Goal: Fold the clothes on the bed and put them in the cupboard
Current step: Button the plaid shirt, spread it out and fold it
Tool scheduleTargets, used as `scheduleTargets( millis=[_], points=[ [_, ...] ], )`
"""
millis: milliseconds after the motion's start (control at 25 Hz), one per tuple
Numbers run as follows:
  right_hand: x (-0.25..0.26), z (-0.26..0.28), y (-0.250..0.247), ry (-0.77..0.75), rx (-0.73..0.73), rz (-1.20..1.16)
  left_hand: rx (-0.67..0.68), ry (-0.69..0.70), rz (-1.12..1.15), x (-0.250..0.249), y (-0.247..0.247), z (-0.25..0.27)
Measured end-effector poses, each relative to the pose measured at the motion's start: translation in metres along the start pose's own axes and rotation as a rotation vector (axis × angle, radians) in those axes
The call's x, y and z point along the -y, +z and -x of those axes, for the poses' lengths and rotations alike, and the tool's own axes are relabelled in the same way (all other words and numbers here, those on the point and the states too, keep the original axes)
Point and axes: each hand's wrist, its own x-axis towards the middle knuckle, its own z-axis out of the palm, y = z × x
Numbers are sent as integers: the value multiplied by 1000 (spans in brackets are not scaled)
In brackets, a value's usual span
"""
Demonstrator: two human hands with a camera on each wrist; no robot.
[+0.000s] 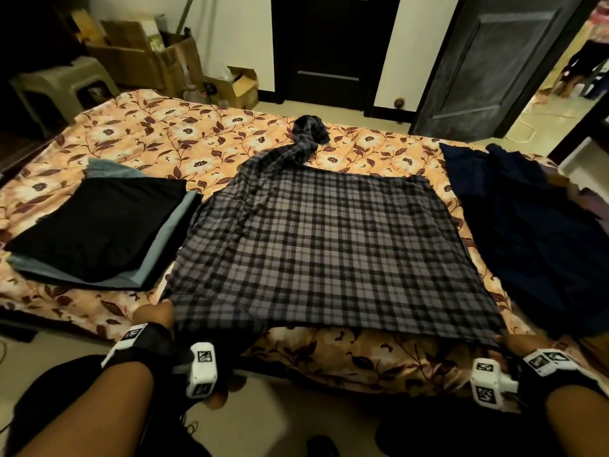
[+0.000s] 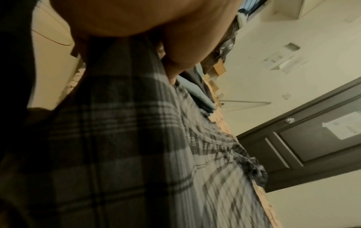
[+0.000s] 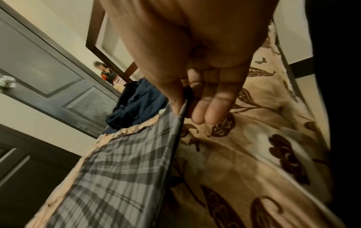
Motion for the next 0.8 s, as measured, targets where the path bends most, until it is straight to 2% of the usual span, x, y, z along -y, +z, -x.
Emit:
scheduleTargets(
  millis=[40,120,200,280,360,520,600,720,800],
  points=[
    [7,3,1,10,-19,18,-18,51,23,-3,-1,-3],
    [19,-1,-1,-25,-6,-112,-97,140,176,-14,-3,-14],
    [36,-11,0,-133,18,-259,-141,217,365,-41,-9,-19],
    [60,-22,3,-180,23,-316,-121,284,463,-81,-9,-23],
    [82,-22,13,-158,52,-335,-106,323,493,-113,-17,-18],
    [136,-87,55,-60,8,-298,-56,244,454,-181,34,-73],
    [155,-114,76,-27,-3,-249,-8,250,335,-199,57,-102],
    [164,-153,106,15,14,-232,31,282,148,-203,98,-140],
    [158,-162,123,15,34,-176,42,297,118,-198,113,-146]
  ],
)
